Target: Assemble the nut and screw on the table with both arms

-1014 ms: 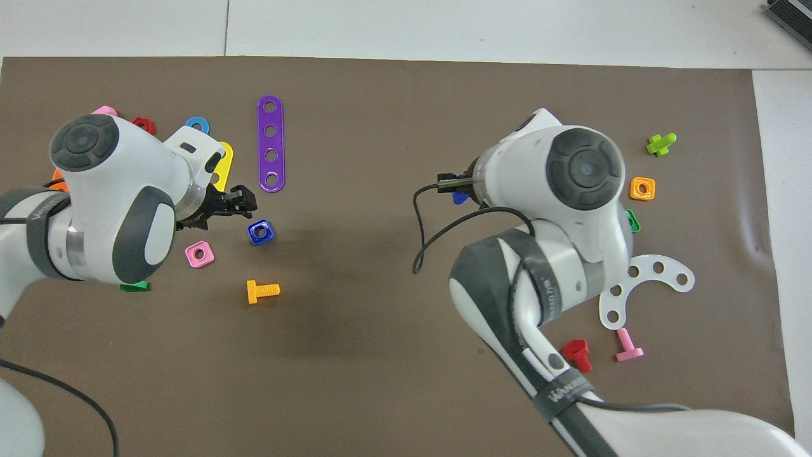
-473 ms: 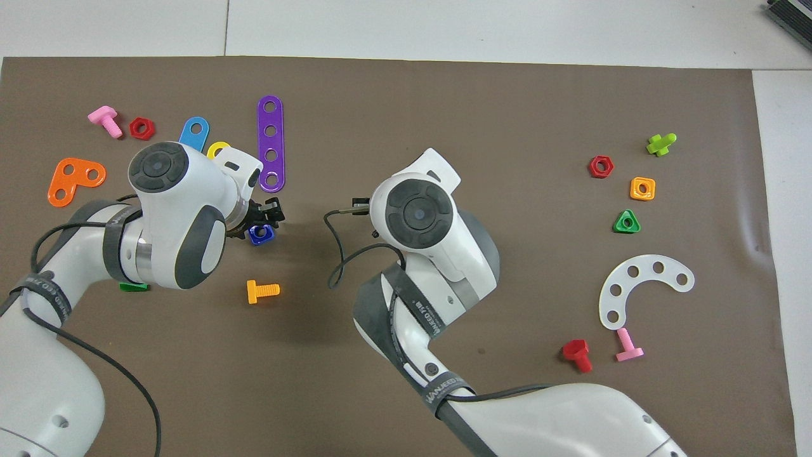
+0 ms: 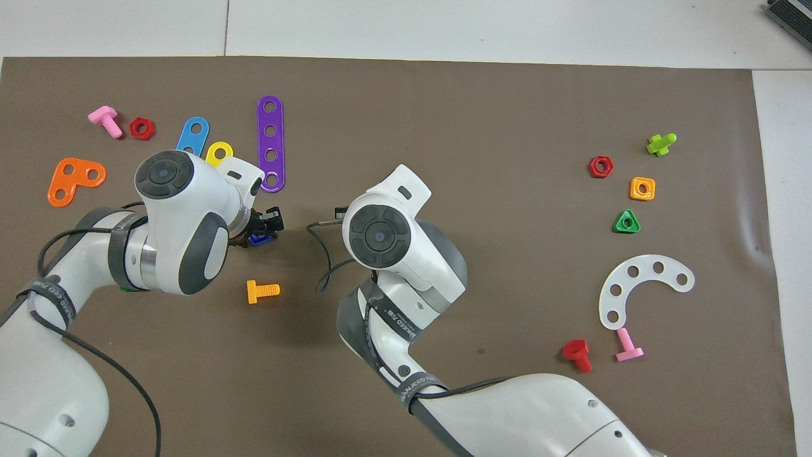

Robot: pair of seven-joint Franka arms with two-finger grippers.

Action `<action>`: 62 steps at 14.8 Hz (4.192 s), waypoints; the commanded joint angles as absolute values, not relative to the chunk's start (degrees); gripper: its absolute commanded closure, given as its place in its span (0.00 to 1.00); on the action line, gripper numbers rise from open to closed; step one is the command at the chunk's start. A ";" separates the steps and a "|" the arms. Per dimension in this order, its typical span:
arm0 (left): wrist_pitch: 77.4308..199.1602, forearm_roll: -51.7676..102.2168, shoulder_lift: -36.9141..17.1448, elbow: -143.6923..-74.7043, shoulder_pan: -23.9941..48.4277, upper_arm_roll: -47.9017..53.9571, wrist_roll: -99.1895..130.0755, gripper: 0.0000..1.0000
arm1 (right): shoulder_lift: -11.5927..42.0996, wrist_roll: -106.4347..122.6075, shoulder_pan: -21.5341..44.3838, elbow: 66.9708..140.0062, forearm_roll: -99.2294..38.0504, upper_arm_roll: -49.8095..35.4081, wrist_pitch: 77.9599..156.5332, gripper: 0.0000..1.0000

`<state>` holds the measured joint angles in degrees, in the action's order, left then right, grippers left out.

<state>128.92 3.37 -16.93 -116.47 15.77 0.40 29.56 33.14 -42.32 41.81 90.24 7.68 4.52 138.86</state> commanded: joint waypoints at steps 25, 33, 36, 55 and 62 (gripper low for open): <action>122.17 3.78 -25.75 -90.27 16.08 0.09 28.56 1.00 | 25.34 -43.07 37.89 92.20 10.81 4.92 136.89 0.00; 121.73 6.50 -30.59 -84.99 27.32 0.26 29.27 1.00 | 7.58 -18.51 19.28 92.20 -1.56 4.83 109.98 0.00; 121.82 7.73 -30.67 -85.17 29.53 0.26 29.36 1.00 | 3.35 -9.16 10.66 91.41 -4.48 4.83 101.98 0.00; 117.88 6.59 -31.90 -88.60 31.20 -0.26 29.71 1.00 | -2.73 -5.19 3.96 89.04 1.41 6.50 86.84 0.00; 116.72 7.03 -33.05 -86.31 31.20 -0.26 32.07 1.00 | -2.02 -5.36 4.48 90.44 1.32 6.42 87.54 0.00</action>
<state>117.48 6.39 -30.78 -87.05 29.80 0.95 30.46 -1.88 -5.48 4.83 90.23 0.70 6.66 87.61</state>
